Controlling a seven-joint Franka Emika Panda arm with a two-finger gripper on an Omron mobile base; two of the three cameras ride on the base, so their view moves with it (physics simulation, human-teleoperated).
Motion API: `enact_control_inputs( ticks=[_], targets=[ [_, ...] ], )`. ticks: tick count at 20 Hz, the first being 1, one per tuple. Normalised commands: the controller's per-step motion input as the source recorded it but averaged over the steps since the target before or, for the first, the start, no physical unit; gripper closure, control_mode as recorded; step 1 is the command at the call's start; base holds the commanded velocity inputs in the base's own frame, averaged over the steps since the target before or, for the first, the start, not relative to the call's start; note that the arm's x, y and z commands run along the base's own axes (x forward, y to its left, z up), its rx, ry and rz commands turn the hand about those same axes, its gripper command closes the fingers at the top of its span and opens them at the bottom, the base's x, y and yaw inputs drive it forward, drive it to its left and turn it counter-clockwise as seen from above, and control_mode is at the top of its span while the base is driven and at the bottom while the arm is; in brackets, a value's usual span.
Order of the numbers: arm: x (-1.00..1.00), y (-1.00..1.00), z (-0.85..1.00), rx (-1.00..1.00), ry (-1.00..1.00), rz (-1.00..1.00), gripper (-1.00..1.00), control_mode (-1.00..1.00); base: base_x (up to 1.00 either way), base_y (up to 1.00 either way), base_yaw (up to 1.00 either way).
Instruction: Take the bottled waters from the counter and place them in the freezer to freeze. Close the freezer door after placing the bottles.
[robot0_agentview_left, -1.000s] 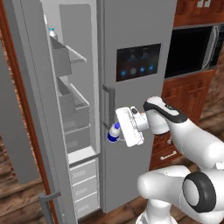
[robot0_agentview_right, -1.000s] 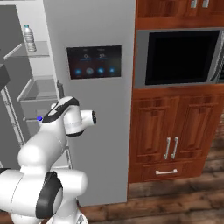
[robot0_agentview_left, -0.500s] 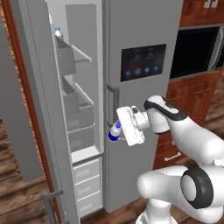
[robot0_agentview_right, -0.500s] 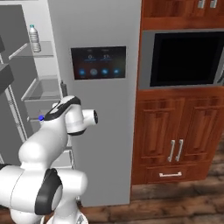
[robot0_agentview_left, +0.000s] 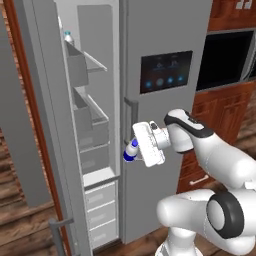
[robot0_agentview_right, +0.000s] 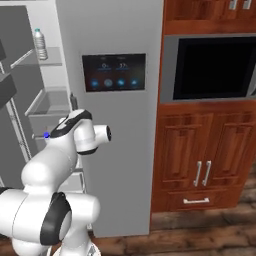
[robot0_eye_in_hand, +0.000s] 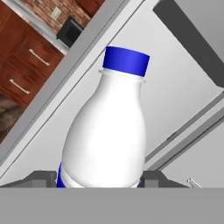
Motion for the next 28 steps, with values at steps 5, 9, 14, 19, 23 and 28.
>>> enact_control_inputs(
  ticks=[5, 9, 14, 19, 23, 28],
  targets=[
    [0.0, 0.0, 0.0, 0.0, 0.0, 0.0, 1.0, 1.0, 0.23, 0.0, 0.0],
    [0.0, 0.0, 0.0, 0.0, 0.0, 0.0, 1.0, 1.0, 0.32, 0.0, -0.02],
    [0.0, 0.0, 0.0, 0.0, 0.0, 0.0, 1.0, 1.0, 0.75, 0.11, -0.01],
    [0.0, 0.04, 0.0, 0.0, 0.0, 0.0, 1.0, -1.0, 0.21, 0.08, 0.0],
    [-0.57, 0.28, 0.28, 0.02, 0.0, -0.06, 1.0, -1.0, 0.0, 0.0, 0.0],
    [-0.74, 0.06, 0.67, 0.21, -0.05, -0.31, 1.0, -1.0, 0.0, 0.0, 0.0]
  ],
)
